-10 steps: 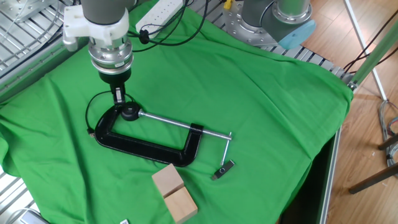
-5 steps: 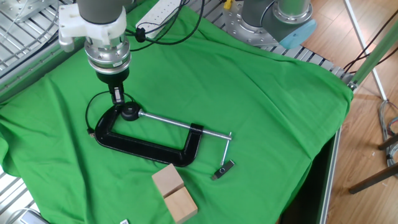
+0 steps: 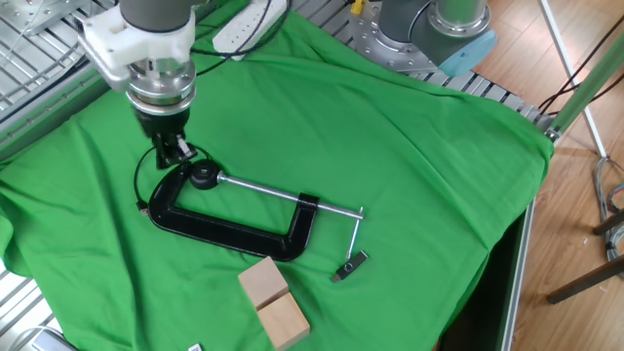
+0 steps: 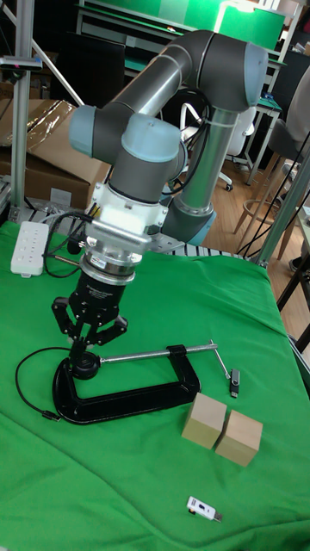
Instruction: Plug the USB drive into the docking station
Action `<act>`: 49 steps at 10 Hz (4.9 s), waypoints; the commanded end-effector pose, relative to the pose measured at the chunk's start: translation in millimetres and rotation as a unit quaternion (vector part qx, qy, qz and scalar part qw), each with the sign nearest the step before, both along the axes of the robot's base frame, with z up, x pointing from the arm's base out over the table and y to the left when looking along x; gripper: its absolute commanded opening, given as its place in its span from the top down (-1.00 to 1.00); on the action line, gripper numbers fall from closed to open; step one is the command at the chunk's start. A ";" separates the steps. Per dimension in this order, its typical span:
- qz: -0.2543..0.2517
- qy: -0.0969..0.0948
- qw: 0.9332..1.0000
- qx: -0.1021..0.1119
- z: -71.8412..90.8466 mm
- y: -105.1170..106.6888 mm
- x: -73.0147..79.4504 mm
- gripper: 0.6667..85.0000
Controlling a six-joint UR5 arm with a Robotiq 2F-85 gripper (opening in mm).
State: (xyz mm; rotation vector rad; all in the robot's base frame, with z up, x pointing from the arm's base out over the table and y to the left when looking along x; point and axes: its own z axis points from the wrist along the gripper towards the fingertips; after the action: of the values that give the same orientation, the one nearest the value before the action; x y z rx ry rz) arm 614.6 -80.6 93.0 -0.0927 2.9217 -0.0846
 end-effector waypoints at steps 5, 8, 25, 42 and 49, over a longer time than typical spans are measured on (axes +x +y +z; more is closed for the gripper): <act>0.274 -0.009 0.959 -0.076 5.8 1.1 9.2 0.98; 0.375 0.028 0.926 -0.018 -0.1 28.6 -20.1 0.98; 0.857 0.033 0.499 -0.123 -19.6 -5.8 -59.3 0.98; 0.891 0.073 0.441 -0.078 -17.6 -12.6 -42.4 0.98; 0.889 0.068 0.446 -0.082 -20.8 -8.9 -27.3 0.98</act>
State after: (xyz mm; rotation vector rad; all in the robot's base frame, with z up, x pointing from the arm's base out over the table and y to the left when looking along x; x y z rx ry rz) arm 579.1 -95.3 73.3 -2.8718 1.3103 0.0127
